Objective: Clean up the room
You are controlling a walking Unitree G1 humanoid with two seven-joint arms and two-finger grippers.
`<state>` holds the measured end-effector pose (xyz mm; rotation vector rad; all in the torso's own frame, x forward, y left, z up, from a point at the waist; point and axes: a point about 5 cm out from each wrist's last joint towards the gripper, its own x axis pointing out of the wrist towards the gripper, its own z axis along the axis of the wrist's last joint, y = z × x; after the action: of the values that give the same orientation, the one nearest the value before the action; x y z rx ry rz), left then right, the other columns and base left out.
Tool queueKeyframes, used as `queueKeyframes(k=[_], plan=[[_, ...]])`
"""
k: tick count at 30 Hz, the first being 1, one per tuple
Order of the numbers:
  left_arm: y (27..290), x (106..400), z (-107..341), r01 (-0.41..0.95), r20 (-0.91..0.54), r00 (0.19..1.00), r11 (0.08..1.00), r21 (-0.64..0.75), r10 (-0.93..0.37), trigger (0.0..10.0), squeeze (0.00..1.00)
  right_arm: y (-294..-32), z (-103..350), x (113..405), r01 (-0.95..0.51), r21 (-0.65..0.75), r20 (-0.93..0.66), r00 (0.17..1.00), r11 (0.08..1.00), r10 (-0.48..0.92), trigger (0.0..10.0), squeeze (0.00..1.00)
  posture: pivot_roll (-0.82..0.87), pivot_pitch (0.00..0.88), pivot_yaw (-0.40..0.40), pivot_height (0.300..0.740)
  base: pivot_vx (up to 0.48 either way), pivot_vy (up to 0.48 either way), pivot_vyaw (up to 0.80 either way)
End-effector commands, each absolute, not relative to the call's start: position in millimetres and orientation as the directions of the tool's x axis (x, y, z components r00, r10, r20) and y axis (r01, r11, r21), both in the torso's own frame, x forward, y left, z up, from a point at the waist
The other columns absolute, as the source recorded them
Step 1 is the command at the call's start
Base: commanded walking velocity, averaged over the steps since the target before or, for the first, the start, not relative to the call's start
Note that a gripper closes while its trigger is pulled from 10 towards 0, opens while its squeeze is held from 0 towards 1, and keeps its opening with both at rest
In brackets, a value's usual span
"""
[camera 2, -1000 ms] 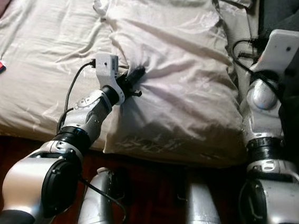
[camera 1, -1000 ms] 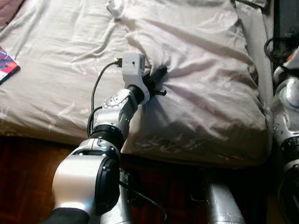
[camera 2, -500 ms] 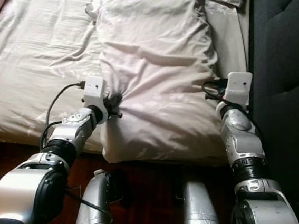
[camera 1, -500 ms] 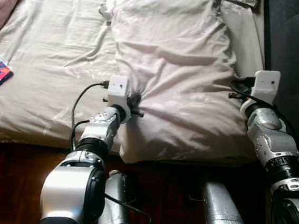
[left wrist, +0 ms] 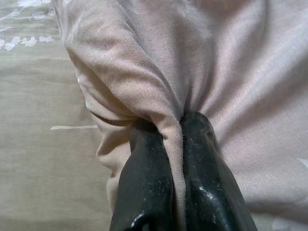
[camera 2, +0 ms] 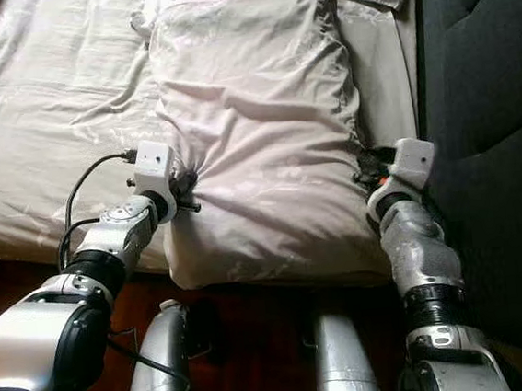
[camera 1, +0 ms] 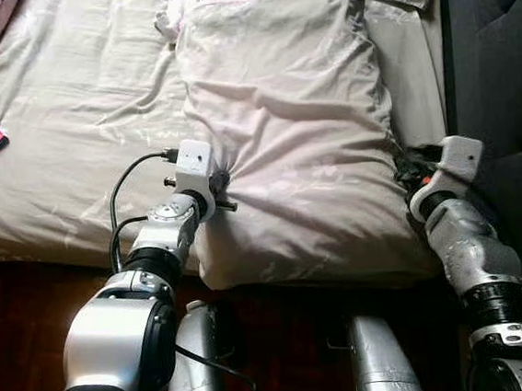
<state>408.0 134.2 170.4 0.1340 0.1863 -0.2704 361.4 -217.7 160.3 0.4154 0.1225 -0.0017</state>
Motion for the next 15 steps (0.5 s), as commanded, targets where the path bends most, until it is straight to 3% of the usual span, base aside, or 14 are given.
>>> queueKeyframes(k=[1, 7, 11, 15], plan=[[164.2, 394.0, 131.3, 0.215, -0.352, 0.922, 0.969, 0.123, -0.16, 10.0, 0.0, -223.9, 151.4, 353.6, 0.031, 0.434, -0.148, 0.988, 0.901, 0.038, 10.0, 1.0, -0.08, 0.576, 0.102, 0.636, 0.0, 0.0, 0.0], [171.1, 390.1, 124.4, 0.227, -0.373, 0.913, 0.965, 0.129, -0.165, 10.0, 0.0, -228.1, 149.0, 339.7, -0.06, 0.376, -0.174, 0.976, 0.925, 0.134, 10.0, 1.0, -0.08, 0.575, 0.111, 0.636, 0.0, 0.0, 0.0], [175.1, 387.7, 120.7, 0.236, -0.385, 0.907, 0.963, 0.133, -0.169, 10.0, 0.0, -230.2, 141.3, 324.8, -0.165, 0.243, -0.246, 0.943, 0.956, 0.225, 10.0, 1.0, -0.08, 0.568, 0.122, 0.636, 0.0, 0.0, 0.0], [176.5, 386.8, 119.6, 0.243, -0.389, 0.905, 0.96, 0.136, -0.174, 10.0, 0.0, -233.0, 142.7, 322.4, -0.179, 0.257, -0.239, 0.94, 0.95, 0.242, 10.0, 1.0, -0.08, 0.565, 0.124, 0.636, 0.0, 0.0, 0.0]])
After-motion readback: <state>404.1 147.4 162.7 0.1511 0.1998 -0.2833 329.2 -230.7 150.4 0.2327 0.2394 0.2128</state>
